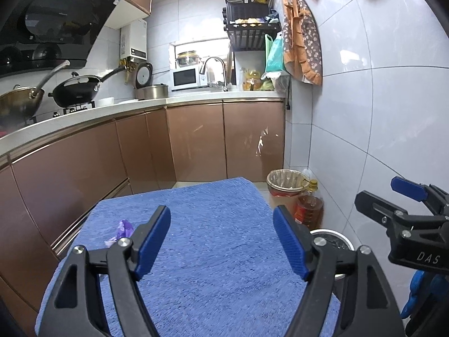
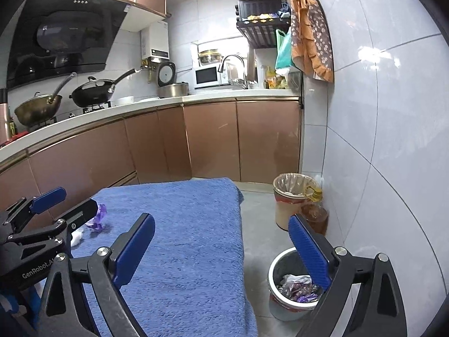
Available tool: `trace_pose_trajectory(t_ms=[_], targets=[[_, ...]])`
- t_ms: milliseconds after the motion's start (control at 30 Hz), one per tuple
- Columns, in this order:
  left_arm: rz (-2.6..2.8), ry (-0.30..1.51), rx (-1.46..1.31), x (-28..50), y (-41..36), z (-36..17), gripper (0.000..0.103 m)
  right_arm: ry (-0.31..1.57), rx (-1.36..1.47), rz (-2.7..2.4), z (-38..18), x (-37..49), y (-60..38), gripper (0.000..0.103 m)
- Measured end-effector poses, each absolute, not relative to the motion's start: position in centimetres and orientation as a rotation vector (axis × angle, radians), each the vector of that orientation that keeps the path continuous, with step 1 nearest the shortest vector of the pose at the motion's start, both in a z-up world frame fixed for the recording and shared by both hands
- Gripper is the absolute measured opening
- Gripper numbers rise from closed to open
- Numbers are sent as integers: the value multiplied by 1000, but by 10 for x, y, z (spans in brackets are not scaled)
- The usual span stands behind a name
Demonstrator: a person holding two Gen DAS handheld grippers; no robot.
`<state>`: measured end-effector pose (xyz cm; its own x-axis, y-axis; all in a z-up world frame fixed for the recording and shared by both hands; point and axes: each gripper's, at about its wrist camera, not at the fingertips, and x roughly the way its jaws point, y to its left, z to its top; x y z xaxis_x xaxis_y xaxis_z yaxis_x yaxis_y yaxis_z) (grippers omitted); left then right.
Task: Collect trash
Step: 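Move both open tools back over the towel, then lower both open tools toward the purple wrapper and white plastic bag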
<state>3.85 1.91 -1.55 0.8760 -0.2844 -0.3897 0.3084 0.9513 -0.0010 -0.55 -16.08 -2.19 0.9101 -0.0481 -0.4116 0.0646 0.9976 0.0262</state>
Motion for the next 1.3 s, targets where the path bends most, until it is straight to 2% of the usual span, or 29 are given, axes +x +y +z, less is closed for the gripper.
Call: trace_pose_trajectory(t_ms=[467,833,1067,1300], targets=[[-255,335,65,-1,41,-1,74,365,22,-19,0,-34,-146,96],[-194,287,11,-17,93,3,75,356,4,48,14,-31,-110,97],[-150,288,-34,-10,138,-9,75,378,-28,75,16,-12,-74,97],[-108,351,-67,18,177,-37,76,464,-86,122,-6,24,-35,97]])
